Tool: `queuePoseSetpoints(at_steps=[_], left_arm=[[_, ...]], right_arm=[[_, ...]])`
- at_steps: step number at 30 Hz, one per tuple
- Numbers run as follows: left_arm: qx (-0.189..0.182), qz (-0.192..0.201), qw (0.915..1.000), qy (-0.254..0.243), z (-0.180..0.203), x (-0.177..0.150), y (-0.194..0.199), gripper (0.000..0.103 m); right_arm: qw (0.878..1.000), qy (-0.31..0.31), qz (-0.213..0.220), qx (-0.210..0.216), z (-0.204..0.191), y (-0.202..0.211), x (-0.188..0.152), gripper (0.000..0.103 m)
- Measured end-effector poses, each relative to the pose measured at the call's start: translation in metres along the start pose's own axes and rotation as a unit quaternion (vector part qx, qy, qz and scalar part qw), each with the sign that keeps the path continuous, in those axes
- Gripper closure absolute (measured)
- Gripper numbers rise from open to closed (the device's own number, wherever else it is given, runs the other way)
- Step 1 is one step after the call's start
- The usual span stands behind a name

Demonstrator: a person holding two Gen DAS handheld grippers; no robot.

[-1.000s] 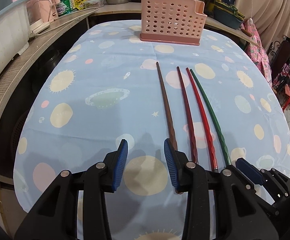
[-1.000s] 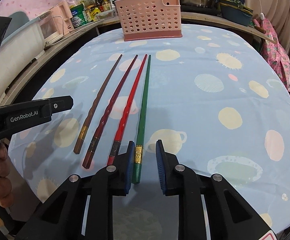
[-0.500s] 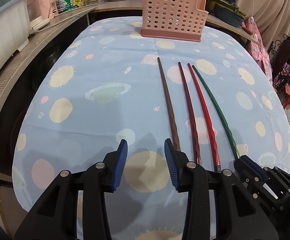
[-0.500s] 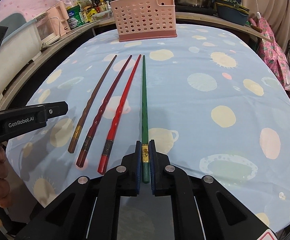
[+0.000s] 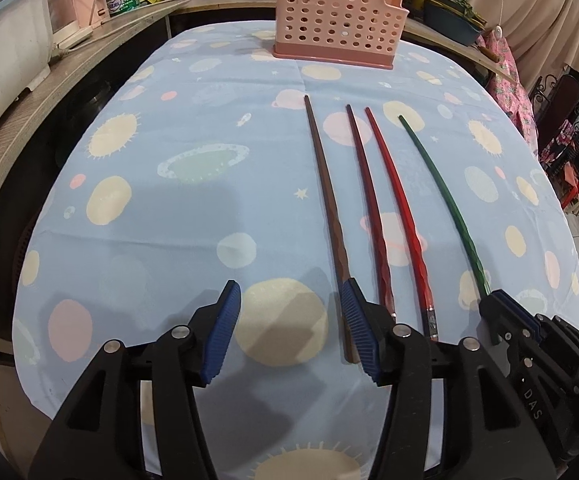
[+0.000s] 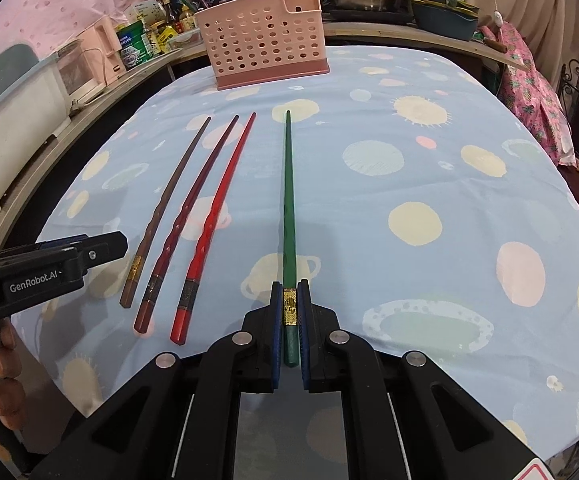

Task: Organize utensils
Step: 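Grasp the brown chopstick with the left tool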

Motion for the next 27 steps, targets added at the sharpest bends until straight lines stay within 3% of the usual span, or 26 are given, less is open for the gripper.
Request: queuePoseSetpoints(at_steps=[9,21,27], left_arm=[[-0.013,-0.014,0.9998,-0.011,0.014,-0.010,-0.006,0.053],[0.004,-0.009,0.9996,-0.026,0.017,-0.013,-0.006,0.053],[0.011,-0.007,0.9995,-0.029,0.015,-0.015,-0.005,0.066]], right_arm=[[1.000,0.001,0.000,0.000,0.000,0.000,0.000,0.096],[1.000,0.002,0.000,-0.002,0.000,0.000,-0.001,0.096],[1.000,0.003,0.000,-0.003,0.000,0.000,-0.001,0.096]])
Point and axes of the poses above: each gripper's, at about its wrist camera, not at the fingertips, and y roughly against the way its jaws point, z to its right, x to its top, the point moved 7 cm from there along -y, roughly the way its jaws point, and after that the axes turned 10 degrees about -y, right-handed, at the moved point
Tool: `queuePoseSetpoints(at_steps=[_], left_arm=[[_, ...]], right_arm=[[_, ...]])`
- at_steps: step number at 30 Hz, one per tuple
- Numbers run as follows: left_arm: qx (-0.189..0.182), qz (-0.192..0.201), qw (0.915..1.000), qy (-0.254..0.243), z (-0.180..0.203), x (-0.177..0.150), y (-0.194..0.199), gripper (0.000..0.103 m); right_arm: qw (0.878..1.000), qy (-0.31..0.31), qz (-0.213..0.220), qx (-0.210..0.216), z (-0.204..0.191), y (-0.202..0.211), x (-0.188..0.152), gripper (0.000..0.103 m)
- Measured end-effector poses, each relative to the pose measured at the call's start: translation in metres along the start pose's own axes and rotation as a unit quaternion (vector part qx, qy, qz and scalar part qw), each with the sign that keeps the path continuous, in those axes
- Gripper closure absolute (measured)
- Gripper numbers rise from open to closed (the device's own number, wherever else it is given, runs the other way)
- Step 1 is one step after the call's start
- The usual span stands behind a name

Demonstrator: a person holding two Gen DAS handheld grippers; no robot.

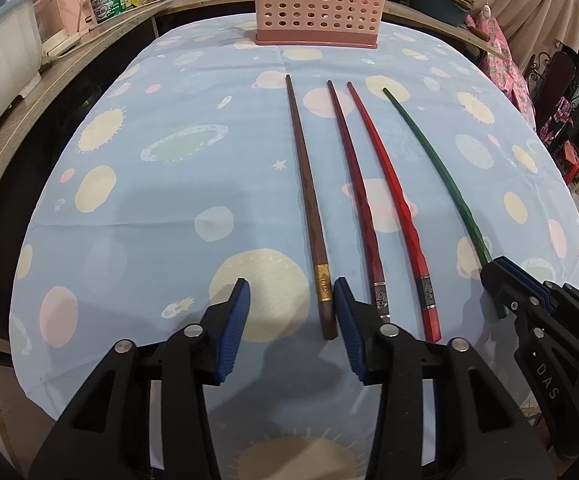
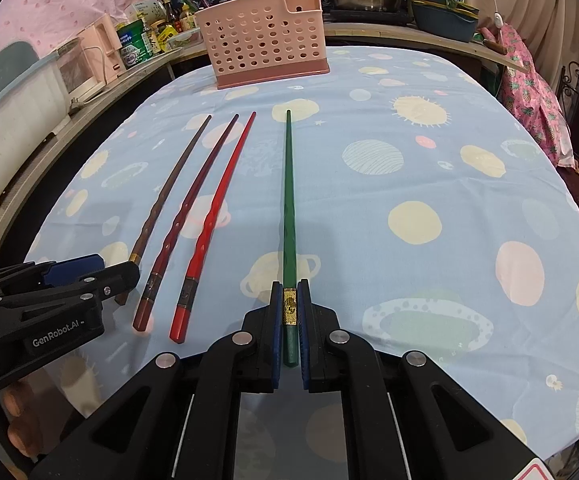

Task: Organize utensils
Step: 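Grasp the brown chopstick with the left tool, then lift both held chopsticks and carry them above the pink holder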

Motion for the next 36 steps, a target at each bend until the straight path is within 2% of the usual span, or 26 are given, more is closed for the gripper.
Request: queuePoseSetpoints(at_steps=[6,8,23,36], left_arm=[[-0.007,0.000,1.0000,0.005,-0.003,-0.001,0.001,0.092],[-0.012,-0.001,0.9999,0.007,-0.004,-0.001,0.001,0.096],[-0.027,0.009,0.9993,0.024,-0.012,0.008,0.017,0.096],[-0.031,0.047,0.9979,0.031,-0.019,0.048,0.051,0.096]], right_arm=[[1.000,0.000,0.000,0.000,0.000,0.000,0.000,0.096],[1.000,0.000,0.000,0.000,0.000,0.000,0.000,0.096],[1.000,-0.010,0.010,0.012,-0.002,0.013,0.010,0.096],[0.997,-0.025,0.063,0.046,-0.010,0.051,0.062,0.096]])
Point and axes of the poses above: each gripper's, at about its wrist camera, not at the fingertips, and y roughly against the way its jaws point, z to its right, x to its top, the point moved 7 cm from there along -y, roughly the way its jaws point, and after that the axes turned 10 degrees about -y, right-handed, at the moved point
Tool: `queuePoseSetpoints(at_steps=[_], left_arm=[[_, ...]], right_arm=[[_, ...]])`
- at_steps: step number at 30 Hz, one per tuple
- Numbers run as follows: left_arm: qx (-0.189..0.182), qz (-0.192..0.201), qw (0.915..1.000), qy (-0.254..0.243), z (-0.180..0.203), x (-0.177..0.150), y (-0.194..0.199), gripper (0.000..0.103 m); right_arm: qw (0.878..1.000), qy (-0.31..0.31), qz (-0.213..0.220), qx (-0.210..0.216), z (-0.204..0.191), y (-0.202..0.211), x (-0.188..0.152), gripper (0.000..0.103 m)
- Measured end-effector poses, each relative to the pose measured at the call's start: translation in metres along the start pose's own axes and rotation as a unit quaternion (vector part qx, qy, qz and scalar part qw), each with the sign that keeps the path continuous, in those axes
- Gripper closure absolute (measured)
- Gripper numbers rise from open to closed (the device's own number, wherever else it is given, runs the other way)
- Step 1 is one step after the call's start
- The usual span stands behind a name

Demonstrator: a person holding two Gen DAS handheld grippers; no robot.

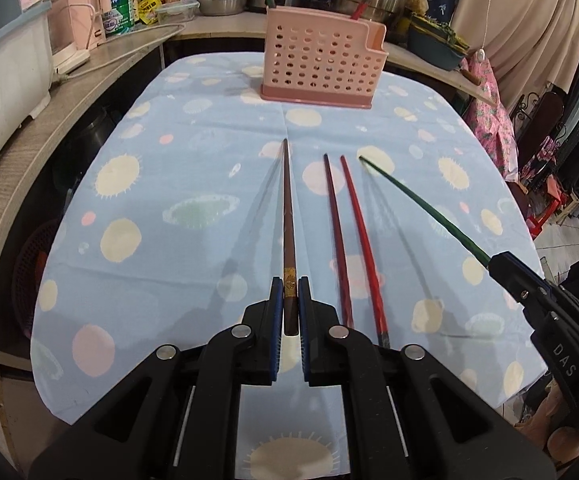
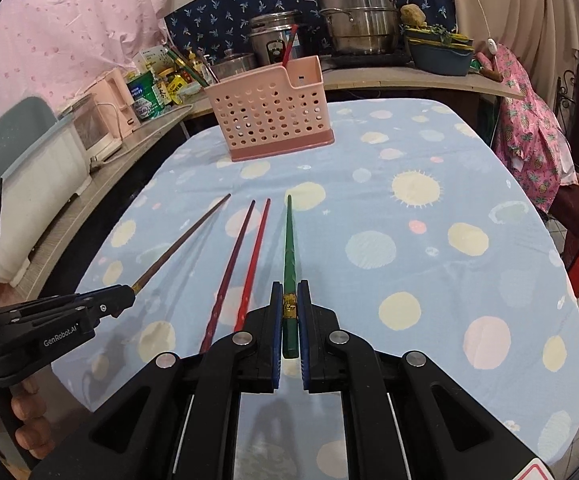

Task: Organize utensils
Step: 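Lift both held chopsticks and carry them above the pink holder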

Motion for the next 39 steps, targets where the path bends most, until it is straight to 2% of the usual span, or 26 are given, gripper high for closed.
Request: queuePoseSetpoints(at_steps=[11,19,28,39], left_arm=[[0.016,0.068,0.9976,-0.001,-0.016,0.077,0.032,0.096],[0.032,0.128,0.9912,-0.006,-0.030,0.147,0.060,0.096],[0.030,0.168,0.9853,0.002,-0.036,0.213,0.075,0.096],[0.035,0.253,0.9667,0.015,-0.037,0.307,0.112,0.096]], right_arm=[[0.998,-0.009,0.063,0.027,-0.012,0.018,0.082,0.096],[0.995,-0.013,0.094,0.044,-0.023,0.021,0.134,0.096],[0.990,-0.015,0.131,0.058,-0.039,0.023,0.198,0.096],[0.973,-0.035,0.211,0.091,-0.059,0.039,0.301,0.096]])
Point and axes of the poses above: each gripper's, at about its wrist camera, not at the fingertips, and y roughly against the way its jaws point, z to its right, x to its top, the point moved 7 cm from there along -y, roughly the way its jaws point, and after that the axes turned 10 degrees about -y, right-handed, at the moved point
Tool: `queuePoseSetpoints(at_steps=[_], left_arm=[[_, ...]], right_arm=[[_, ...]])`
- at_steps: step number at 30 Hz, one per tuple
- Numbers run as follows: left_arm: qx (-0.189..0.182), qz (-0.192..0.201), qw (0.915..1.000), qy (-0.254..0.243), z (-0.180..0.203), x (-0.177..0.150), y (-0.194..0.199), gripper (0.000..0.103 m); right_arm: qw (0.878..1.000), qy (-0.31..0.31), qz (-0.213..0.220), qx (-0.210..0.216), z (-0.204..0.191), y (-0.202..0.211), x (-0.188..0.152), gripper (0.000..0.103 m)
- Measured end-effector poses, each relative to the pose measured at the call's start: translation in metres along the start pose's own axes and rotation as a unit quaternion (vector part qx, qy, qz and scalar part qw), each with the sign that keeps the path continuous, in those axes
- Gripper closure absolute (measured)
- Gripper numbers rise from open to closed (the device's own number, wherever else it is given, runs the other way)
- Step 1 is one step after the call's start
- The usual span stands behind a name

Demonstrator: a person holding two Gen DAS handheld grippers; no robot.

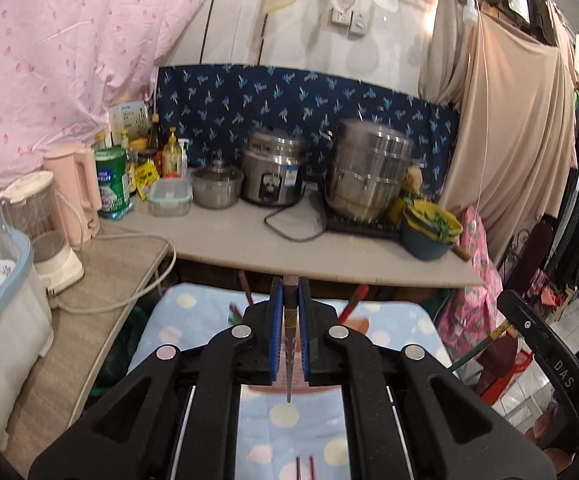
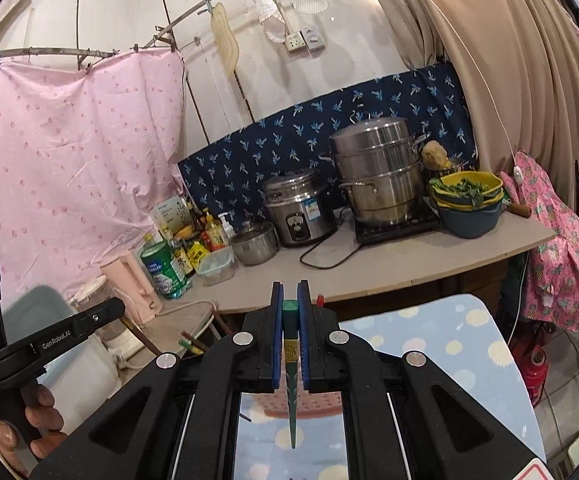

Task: Organize utensils
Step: 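Lift both held chopsticks and carry them above the pink holder, then open both tools to drop the chopsticks into the pink holder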

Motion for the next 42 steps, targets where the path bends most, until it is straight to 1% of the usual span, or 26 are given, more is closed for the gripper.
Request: queuePoseSetpoints(at_steps=[5,7,10,13,18,23,29,37,39,41,42], left_arm=[[0.008,0.029,0.9995,0.010,-0.004,0.038,-0.012,0.096],[0.011,0.038,0.9992,0.010,-0.005,0.047,-0.016,0.096],[0.015,0.046,0.9988,0.009,-0.008,0.058,-0.026,0.096],[0.019,0.044,0.9988,0.005,-0.008,0.062,-0.040,0.096],[0.020,0.023,0.9995,0.005,-0.013,0.050,-0.068,0.096],[0.023,-0.001,0.9997,0.005,-0.018,0.031,-0.094,0.096],[0.025,-0.021,0.9994,0.008,-0.021,0.014,-0.114,0.096],[0.029,-0.040,0.9988,0.006,-0.020,-0.004,-0.129,0.096],[0.032,-0.039,0.9987,0.003,-0.021,-0.006,-0.130,0.096],[0.038,-0.041,0.9985,0.001,-0.022,-0.008,-0.129,0.093],[0.037,-0.043,0.9984,0.002,-0.022,-0.009,-0.129,0.087]], right_arm=[[0.999,-0.008,0.035,0.014,-0.015,-0.019,0.042,0.096],[0.999,-0.007,0.047,0.017,-0.021,-0.027,0.054,0.096],[0.998,-0.007,0.058,0.019,-0.027,-0.042,0.067,0.096],[0.998,-0.007,0.057,0.015,-0.027,-0.061,0.069,0.096],[0.999,-0.007,0.032,-0.002,-0.016,-0.099,0.052,0.096],[1.000,-0.004,0.003,-0.016,-0.002,-0.125,0.027,0.096],[0.999,-0.002,-0.020,-0.027,0.009,-0.144,0.005,0.096],[0.998,0.004,-0.044,-0.036,0.014,-0.159,-0.014,0.095],[0.998,0.006,-0.041,-0.037,0.015,-0.158,-0.017,0.091],[0.998,0.007,-0.041,-0.040,0.017,-0.156,-0.019,0.082],[0.998,0.006,-0.040,-0.039,0.017,-0.154,-0.019,0.075]])
Point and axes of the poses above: each gripper's, at about its wrist camera, not at the fingertips, and y roughly against the way its jaws point, z to its right, x to its top, the point moved 7 cm from there along -y, roughly the way its jaws point, and after that the axes turned 10 degrees about -y, right-handed, at the moved point
